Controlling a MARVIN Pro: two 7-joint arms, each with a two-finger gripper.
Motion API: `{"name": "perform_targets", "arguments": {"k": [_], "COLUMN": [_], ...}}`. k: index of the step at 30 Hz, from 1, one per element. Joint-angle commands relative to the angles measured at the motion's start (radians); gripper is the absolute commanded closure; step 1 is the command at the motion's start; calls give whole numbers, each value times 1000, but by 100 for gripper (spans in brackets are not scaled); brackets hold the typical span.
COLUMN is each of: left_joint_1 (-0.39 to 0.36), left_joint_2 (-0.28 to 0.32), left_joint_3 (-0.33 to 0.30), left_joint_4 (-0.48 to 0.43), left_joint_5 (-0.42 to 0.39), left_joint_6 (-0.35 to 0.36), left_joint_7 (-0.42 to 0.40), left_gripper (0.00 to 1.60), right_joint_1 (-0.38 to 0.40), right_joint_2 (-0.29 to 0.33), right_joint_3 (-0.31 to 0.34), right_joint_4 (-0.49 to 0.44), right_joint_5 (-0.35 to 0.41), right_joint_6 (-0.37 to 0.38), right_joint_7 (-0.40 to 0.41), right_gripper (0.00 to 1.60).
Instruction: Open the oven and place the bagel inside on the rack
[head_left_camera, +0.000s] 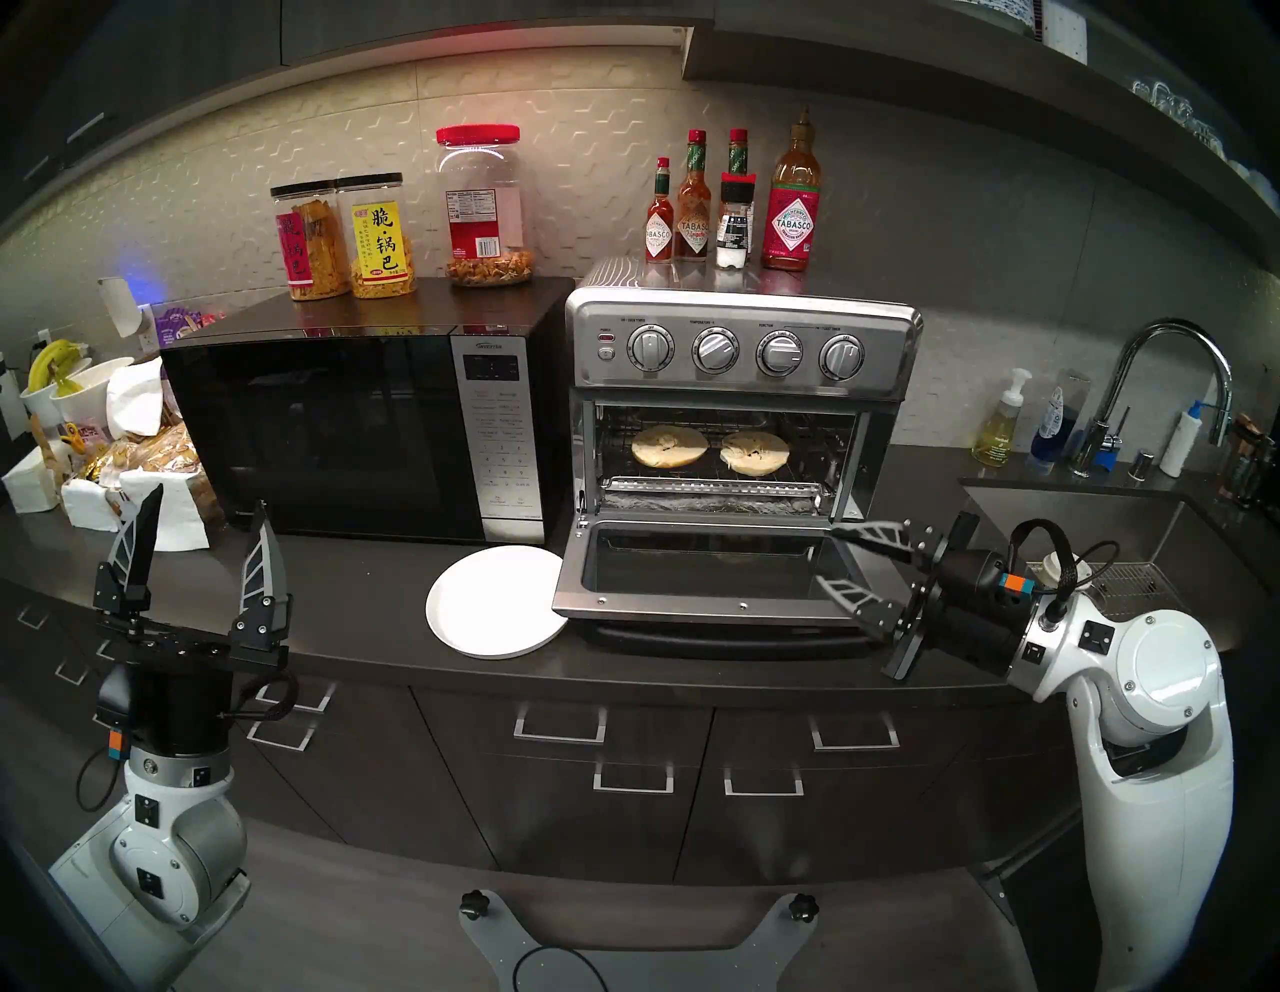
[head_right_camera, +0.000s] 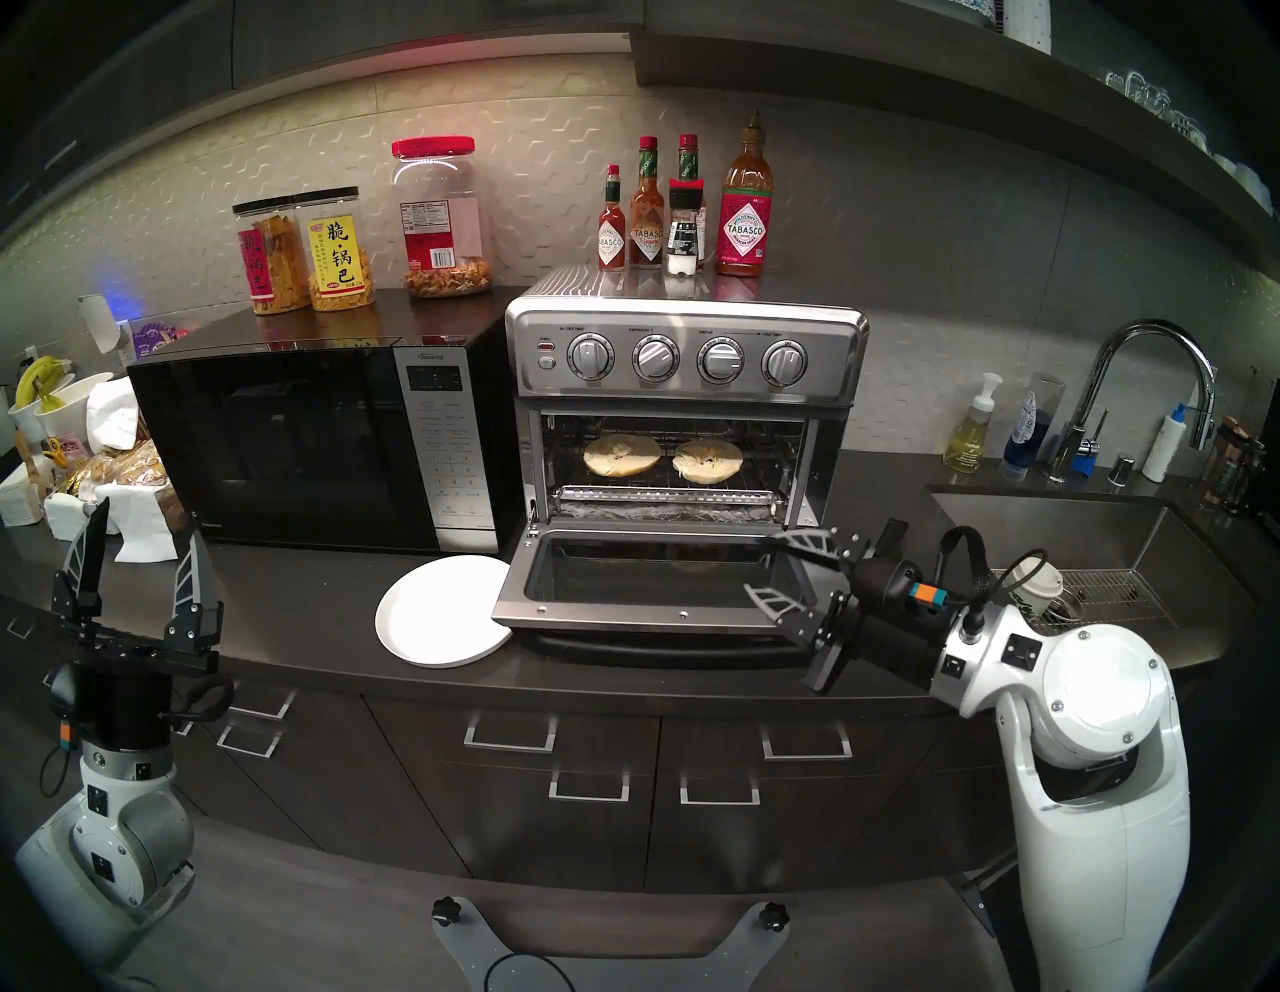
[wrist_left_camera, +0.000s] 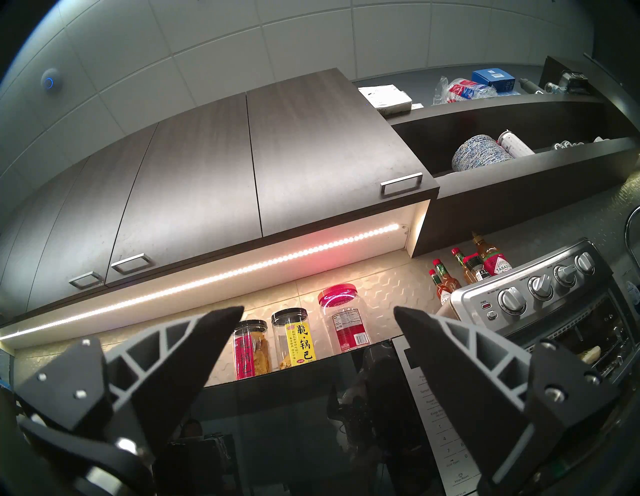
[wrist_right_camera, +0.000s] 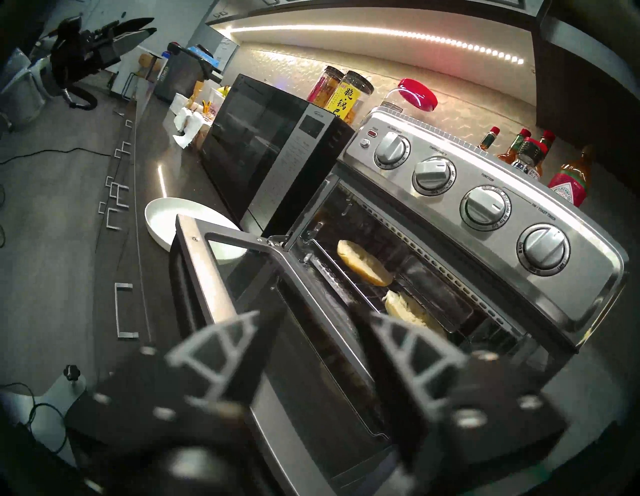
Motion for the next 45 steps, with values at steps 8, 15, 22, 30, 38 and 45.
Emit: {"name": "perform_targets", "arguments": {"k": [8, 15, 22, 30, 38, 45], "left_joint_1": [-2, -2, -2, -1, -1, -1], "left_joint_2": [-1, 0, 0, 1, 2, 4], "left_joint_3": [-10, -10, -9, -9, -9, -9], "left_joint_4": [-21, -21, -20, -21, -21, -21], "left_joint_5": [2, 2, 2, 3, 4, 5], "left_joint_6": [-4, -4, -4, -4, -4, -4], "left_joint_7": [2, 3, 3, 5, 8, 10], "left_gripper": [0, 0, 0, 0, 0, 0], "right_joint_1": [53, 77, 116, 120, 123, 98], "right_joint_2": [23, 50, 77, 66, 63, 63], "right_joint_3": [-1, -12, -30, -30, -30, -19], "right_joint_4": [-5, 3, 23, 28, 29, -18], "right_joint_5": [4, 5, 13, 13, 12, -44], "right_joint_6": [34, 65, 74, 67, 66, 76], "right_joint_7": [22, 54, 92, 95, 100, 69], "right_gripper": [100, 160, 150, 0, 0, 0]}}
